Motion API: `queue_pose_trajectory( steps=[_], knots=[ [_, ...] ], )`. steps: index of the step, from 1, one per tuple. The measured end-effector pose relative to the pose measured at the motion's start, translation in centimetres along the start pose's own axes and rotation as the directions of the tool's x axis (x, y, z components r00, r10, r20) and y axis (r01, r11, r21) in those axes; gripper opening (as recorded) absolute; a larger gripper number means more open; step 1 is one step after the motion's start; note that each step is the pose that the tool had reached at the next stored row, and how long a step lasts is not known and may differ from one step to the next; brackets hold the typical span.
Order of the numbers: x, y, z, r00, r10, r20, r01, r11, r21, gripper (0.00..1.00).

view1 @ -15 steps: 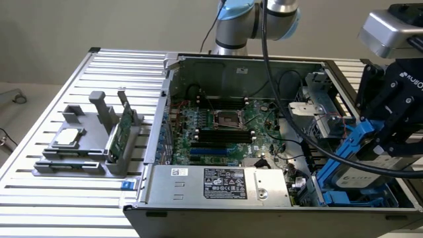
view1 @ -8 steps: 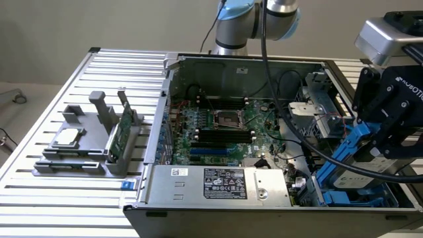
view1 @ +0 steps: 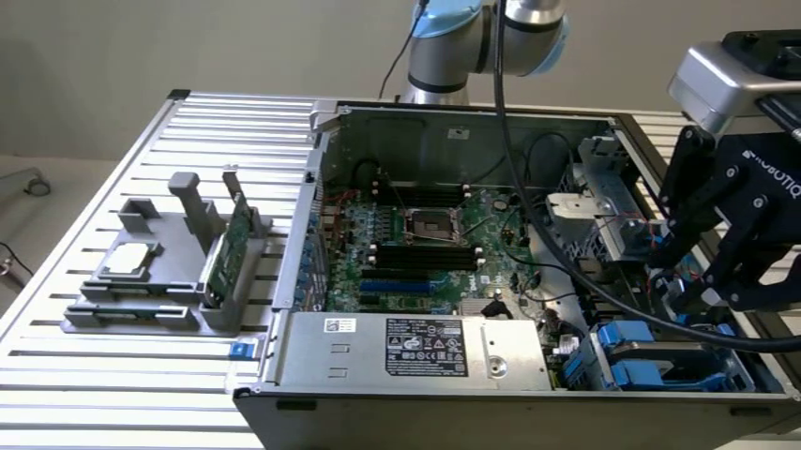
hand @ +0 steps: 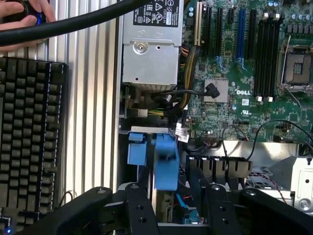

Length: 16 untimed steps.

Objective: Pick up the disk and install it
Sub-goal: 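Insert the disk into the insertion slot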

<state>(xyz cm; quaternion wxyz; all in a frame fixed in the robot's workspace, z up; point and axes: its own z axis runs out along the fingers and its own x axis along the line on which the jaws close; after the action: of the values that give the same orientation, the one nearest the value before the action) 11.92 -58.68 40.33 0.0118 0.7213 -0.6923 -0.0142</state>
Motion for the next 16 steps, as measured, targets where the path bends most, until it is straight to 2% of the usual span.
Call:
queue_pose_trajectory(
  steps=[7,8,10,11,12,14,15,16],
  knots=[
    [0.08,0.00,0.08,0.9999,-0.006,0.0110,0.006,1.0000,-0.0028,0.46],
    [0.10,-0.01,0.09,0.9999,-0.006,0.0139,0.006,1.0000,-0.0027,0.46],
    [0.18,-0.08,0.18,0.9996,-0.007,0.0260,0.007,1.0000,-0.0021,0.44],
    [0.22,-0.12,0.25,0.9995,-0.007,0.0315,0.007,1.0000,-0.0018,0.31],
    [0.25,-0.15,0.33,0.9993,-0.007,0.0361,0.007,1.0000,-0.0016,0.31],
    [0.32,-0.24,0.51,0.9990,-0.007,0.0430,0.007,1.0000,-0.0013,0.20],
    [0.35,-0.30,0.62,0.9989,-0.007,0.0457,0.007,1.0000,-0.0012,0.20],
    [0.38,-0.37,0.72,0.9988,-0.007,0.0477,0.008,1.0000,-0.0011,0.14]
  ],
)
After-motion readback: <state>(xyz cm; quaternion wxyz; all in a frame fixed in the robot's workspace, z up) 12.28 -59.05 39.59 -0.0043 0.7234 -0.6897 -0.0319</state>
